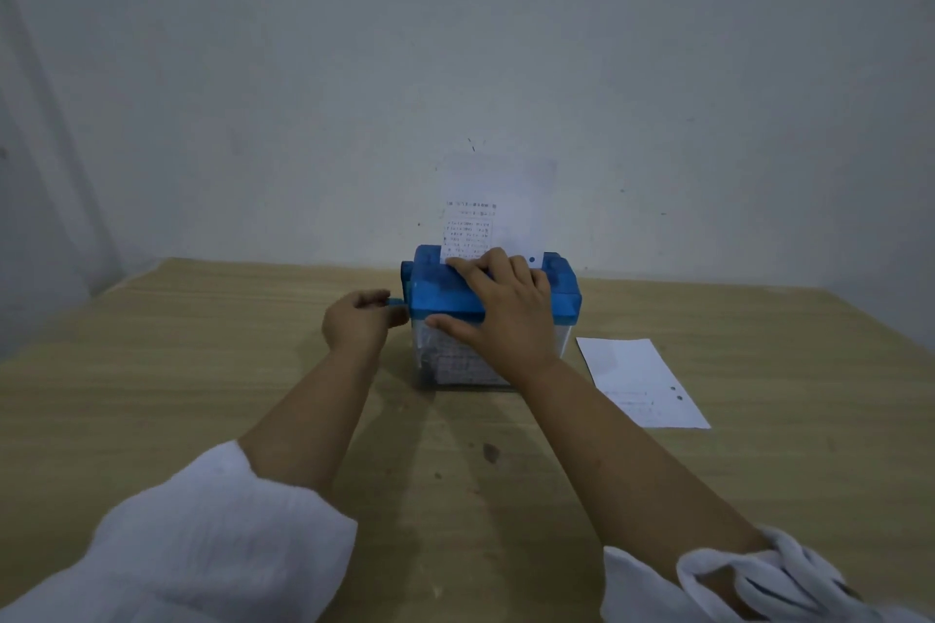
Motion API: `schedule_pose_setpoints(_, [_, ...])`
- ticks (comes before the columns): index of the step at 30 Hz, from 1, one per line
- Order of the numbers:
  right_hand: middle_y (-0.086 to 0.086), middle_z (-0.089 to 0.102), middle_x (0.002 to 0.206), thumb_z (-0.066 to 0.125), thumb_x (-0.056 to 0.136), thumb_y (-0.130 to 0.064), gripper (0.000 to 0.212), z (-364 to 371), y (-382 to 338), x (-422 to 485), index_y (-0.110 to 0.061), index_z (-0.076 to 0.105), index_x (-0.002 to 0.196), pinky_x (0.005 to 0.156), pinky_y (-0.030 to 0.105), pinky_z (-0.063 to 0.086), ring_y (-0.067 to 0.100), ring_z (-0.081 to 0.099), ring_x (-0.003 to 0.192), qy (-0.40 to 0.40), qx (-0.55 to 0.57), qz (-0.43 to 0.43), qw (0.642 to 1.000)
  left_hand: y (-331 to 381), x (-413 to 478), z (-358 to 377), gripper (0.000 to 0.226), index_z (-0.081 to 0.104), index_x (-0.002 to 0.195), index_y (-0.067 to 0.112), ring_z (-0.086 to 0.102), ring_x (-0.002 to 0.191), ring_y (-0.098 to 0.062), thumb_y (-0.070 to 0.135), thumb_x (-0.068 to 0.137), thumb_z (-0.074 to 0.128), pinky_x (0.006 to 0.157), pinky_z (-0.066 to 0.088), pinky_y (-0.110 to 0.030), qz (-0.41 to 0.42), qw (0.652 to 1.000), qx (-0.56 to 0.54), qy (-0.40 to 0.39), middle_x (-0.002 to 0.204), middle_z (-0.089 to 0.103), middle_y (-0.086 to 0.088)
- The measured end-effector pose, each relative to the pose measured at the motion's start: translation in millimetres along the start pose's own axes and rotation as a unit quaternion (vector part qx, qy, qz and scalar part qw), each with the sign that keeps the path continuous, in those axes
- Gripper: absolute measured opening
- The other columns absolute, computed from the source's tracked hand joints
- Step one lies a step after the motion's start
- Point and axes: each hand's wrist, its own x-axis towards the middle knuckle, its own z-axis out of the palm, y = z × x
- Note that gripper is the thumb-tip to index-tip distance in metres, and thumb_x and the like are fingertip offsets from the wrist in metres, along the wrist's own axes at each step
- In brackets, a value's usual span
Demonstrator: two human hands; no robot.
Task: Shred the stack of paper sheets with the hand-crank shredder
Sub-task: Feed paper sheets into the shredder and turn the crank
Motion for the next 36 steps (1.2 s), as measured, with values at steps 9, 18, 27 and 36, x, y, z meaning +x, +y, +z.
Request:
schedule_pose_setpoints(9, [0.002, 0.052, 0.111, 0.063, 0.078, -0.058, 0.064, -11.0, -2.7, 1.9, -0.024, 0.052, 0.131, 0.086, 0.033, 0.030, 0.021, 0.047, 0.100, -0.084, 0.027, 0.020, 0.996, 65.7, -17.1, 9.4, 0.070, 0.043, 0.130, 0.000, 0.048, 0.120, -0.038, 0.055, 0.089, 0.052, 0.109, 0.023, -0.051, -0.271, 0.934, -0.166, -0.163, 0.135, 0.047, -0.021])
schedule_pose_setpoints(18, [0.000, 0.050, 0.111, 0.057, 0.082, -0.059, 0.061, -15.7, -3.8, 3.0, -0.024, 0.052, 0.132, 0.081, 0.027, 0.019, 0.019, 0.044, 0.100, -0.099, 0.045, 0.035, 0.993, 79.5, -36.0, 18.9, 0.032, 0.050, 0.079, 0.004, 0.044, 0.062, -0.025, 0.031, 0.095, 0.054, 0.083, 0.041, -0.038, -0.185, 0.965, -0.049, -0.179, 0.079, 0.050, -0.010])
schedule_pose_setpoints(27, [0.000, 0.050, 0.112, 0.056, 0.082, -0.059, 0.060, -15.6, -3.7, 3.4, -0.025, 0.051, 0.132, 0.084, 0.029, 0.022, 0.019, 0.044, 0.102, -0.105, 0.048, 0.041, 0.992, 61.3, -10.0, 20.6, 0.020, 0.057, 0.083, 0.004, 0.059, 0.068, -0.026, 0.022, 0.089, 0.063, 0.037, 0.052, -0.030, -0.159, 0.961, -0.153, -0.165, 0.084, 0.060, -0.011])
schedule_pose_setpoints(36, [-0.002, 0.047, 0.115, 0.053, 0.083, -0.060, 0.056, -17.5, -3.0, 4.7, -0.038, 0.047, 0.135, 0.083, 0.026, 0.017, 0.017, 0.041, 0.105, -0.123, 0.057, 0.044, 0.990, 51.5, 2.1, 32.9, 0.034, 0.059, 0.122, 0.009, 0.061, 0.103, -0.023, 0.000, 0.089, 0.057, 0.085, 0.053, -0.039, -0.032, 0.970, -0.221, -0.101, 0.119, 0.063, -0.003])
